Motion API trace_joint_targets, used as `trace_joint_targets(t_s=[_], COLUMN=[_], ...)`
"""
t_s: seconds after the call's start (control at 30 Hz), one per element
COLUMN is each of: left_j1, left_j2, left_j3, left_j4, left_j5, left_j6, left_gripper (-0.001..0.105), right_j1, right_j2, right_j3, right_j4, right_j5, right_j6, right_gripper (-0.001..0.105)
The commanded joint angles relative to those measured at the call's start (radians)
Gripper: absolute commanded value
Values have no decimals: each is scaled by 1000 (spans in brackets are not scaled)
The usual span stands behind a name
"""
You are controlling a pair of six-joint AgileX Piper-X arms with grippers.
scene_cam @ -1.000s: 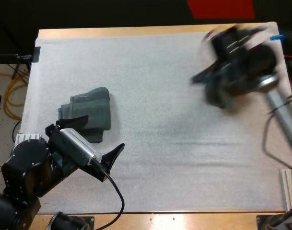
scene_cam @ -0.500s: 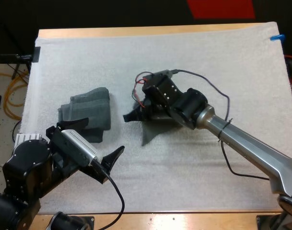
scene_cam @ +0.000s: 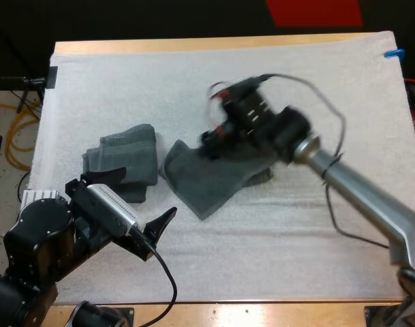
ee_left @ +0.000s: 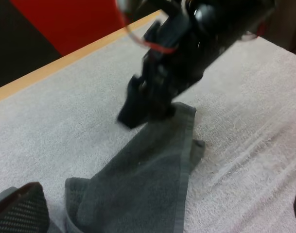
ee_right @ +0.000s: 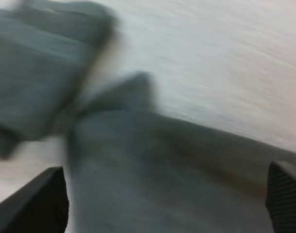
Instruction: Pick towel from pile fold and stack
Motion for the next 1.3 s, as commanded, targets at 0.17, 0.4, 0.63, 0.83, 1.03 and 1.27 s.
trace_joint_targets(t_s=[0.17, 0.4, 0.63, 0.83, 1.03, 1.27], left_j1=[-6, -6, -6, -6, -6, -6], left_j2=[-6, 4, 39, 66, 73, 73], left_j3=[-5, 5, 67, 101, 111, 111], left_j4=[-21, -17, 17, 21, 21, 21], left_j5=[8, 8, 8, 28, 46, 46], left_j6=[-2, -2, -41, -65, -65, -65], left_gripper=[104, 104, 104, 104, 104, 104], right_j1=[-232, -419, -458, -447, -440, -423], right_j2=[-12, 5, 84, 171, 215, 248], right_j3=[51, 194, 252, 252, 252, 252], right_j4=[52, 15, -36, -73, -119, -154], right_j5=[-2, -148, -299, -355, -489, -486], right_j6=[-12, -14, -12, -4, 24, 81], right_gripper=[79, 79, 79, 79, 76, 40])
